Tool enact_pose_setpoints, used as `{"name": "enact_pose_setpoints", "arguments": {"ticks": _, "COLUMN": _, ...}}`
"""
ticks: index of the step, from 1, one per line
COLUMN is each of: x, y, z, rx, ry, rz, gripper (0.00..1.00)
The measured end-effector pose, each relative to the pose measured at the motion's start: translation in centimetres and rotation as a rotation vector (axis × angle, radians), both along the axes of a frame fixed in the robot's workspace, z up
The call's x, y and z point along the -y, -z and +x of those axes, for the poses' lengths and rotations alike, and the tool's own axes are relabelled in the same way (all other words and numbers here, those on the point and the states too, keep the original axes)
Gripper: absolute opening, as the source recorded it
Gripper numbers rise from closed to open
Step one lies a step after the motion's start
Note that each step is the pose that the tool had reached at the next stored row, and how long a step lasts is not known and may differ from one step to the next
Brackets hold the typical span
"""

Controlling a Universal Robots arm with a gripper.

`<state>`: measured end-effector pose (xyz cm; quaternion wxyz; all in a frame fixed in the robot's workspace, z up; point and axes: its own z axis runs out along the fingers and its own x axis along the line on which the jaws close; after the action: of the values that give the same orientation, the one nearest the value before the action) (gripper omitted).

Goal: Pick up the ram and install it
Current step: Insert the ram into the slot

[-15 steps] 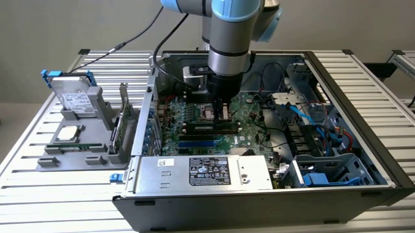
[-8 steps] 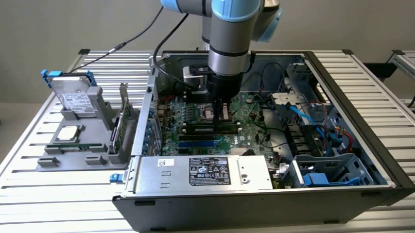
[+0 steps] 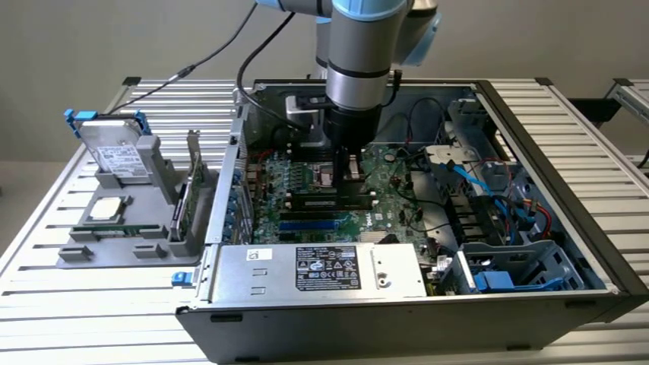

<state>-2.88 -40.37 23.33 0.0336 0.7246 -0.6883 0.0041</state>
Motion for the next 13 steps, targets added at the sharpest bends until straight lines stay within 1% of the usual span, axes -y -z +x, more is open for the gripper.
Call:
{"name": "enact_pose_setpoints", "arguments": {"ticks": 3, "x": 0.00, "y": -1.14, "z": -0.04, "rx": 0.0000, "ry": 0.000, "rz": 0.0000, "gripper": 0.46}}
{"name": "enact_pose_setpoints", "arguments": {"ticks": 6, "x": 0.00, "y": -1.24, "z": -0.05, "rx": 0.0001, "ry": 0.000, "rz": 0.0002, "gripper": 0.44}}
{"name": "enact_pose_setpoints", "arguments": {"ticks": 9, "x": 0.00, "y": -1.24, "z": -0.05, "rx": 0.0001, "ry": 0.000, "rz": 0.0003, "gripper": 0.25}}
{"name": "enact_pose_setpoints", "arguments": {"ticks": 10, "x": 0.00, "y": -1.24, "z": -0.05, "rx": 0.0000, "ry": 0.000, "rz": 0.0001, "gripper": 0.25}}
{"name": "enact_pose_setpoints", "arguments": {"ticks": 12, "x": 0.00, "y": -1.24, "z": -0.05, "rx": 0.0001, "ry": 0.000, "rz": 0.0001, "gripper": 0.13}}
{"name": "enact_pose_setpoints", "arguments": {"ticks": 13, "x": 0.00, "y": -1.24, "z": -0.05, "rx": 0.0001, "ry": 0.000, "rz": 0.0001, "gripper": 0.13}}
